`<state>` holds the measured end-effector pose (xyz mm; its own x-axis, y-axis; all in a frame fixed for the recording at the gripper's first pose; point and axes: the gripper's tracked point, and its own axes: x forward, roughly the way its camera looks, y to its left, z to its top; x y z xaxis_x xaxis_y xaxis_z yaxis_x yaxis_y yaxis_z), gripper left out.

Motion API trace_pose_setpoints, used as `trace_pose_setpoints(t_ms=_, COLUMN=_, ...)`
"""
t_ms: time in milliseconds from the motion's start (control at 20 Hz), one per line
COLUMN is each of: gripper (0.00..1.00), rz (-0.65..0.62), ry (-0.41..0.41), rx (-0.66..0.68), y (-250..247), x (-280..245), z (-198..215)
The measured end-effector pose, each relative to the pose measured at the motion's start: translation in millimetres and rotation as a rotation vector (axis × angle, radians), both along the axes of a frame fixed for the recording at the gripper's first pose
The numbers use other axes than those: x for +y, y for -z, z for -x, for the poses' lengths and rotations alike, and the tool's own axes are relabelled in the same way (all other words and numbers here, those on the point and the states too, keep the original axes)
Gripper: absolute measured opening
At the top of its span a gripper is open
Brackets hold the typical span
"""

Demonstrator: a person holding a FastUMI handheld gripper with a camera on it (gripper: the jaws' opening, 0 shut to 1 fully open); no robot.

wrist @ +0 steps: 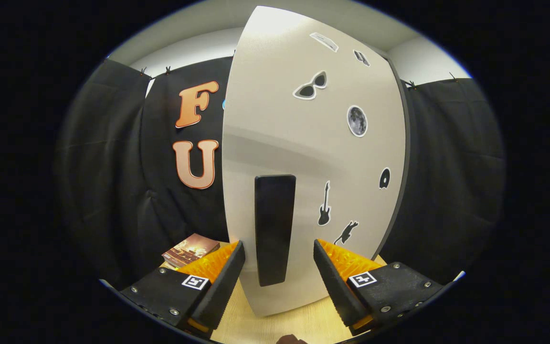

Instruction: Open the shoe cabinet door, grab the shoes and put them into the shoe cabinet, then close the shoe cabinet door.

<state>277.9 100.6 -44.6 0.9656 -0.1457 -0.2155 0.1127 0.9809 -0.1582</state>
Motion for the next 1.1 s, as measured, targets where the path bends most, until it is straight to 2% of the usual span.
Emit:
trace_pose_setpoints(t_ms=700, gripper=0.91, rz=-0.052, ry=-0.086, rx=-0.018, y=8.9, x=7.3, z=-86.5)
trace_pose_setpoints(t_ms=1000, gripper=0.92, rz=-0.027, ry=-0.060, rx=-0.036, y=13.4, x=10.1, z=-111.2)
trace_pose_setpoints(t_ms=1100, gripper=0.92, rz=-0.053, ry=-0.038, rx=-0.041, y=11.8, x=9.2, z=-114.9)
